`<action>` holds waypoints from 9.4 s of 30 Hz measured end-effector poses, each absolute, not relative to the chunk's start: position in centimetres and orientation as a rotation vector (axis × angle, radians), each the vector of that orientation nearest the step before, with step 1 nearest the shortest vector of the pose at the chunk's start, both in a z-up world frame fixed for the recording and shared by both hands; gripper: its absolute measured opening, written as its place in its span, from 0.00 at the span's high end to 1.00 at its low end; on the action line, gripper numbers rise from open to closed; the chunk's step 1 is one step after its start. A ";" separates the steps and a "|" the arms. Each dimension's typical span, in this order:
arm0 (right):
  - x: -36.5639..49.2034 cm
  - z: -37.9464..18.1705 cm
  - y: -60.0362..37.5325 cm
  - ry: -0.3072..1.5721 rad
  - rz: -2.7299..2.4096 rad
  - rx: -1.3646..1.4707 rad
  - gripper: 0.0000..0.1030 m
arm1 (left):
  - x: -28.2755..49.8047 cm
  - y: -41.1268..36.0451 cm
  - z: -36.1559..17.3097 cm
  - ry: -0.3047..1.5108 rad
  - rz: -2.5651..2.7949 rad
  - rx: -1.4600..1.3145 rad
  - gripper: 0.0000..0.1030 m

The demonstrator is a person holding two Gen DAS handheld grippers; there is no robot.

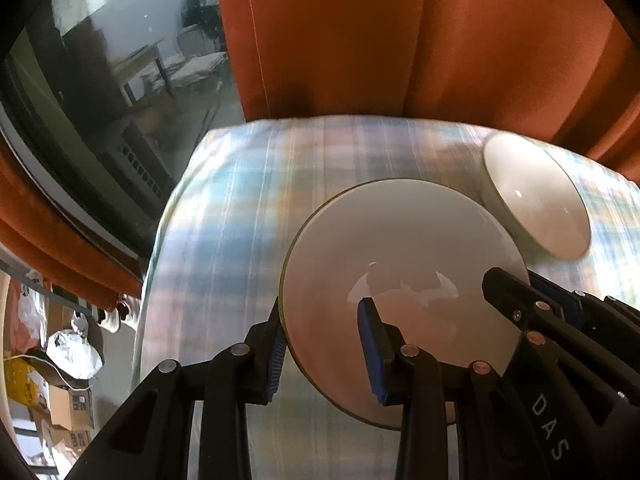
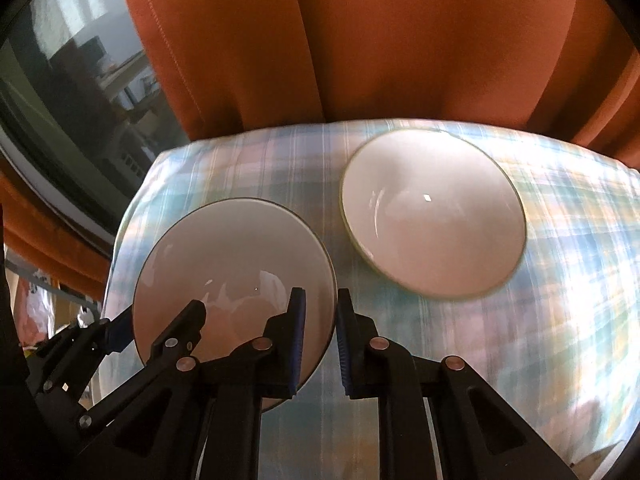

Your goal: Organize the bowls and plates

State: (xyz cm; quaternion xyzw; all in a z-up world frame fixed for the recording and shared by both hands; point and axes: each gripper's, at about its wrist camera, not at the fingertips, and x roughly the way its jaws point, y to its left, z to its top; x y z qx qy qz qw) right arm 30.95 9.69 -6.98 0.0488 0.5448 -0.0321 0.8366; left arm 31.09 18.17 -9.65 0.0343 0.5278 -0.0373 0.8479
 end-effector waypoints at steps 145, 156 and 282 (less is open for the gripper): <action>5.4 -2.0 -19.6 1.199 0.006 0.078 0.82 | 7.2 -10.3 -8.6 1.186 -0.053 0.028 0.67; 5.4 -2.7 -19.8 1.196 0.099 0.152 0.32 | 7.2 -9.7 -8.1 1.164 -0.056 0.038 0.30; 36.3 -7.1 -3.9 1.061 0.008 0.089 0.76 | 36.0 6.4 -9.4 1.059 0.022 0.050 0.84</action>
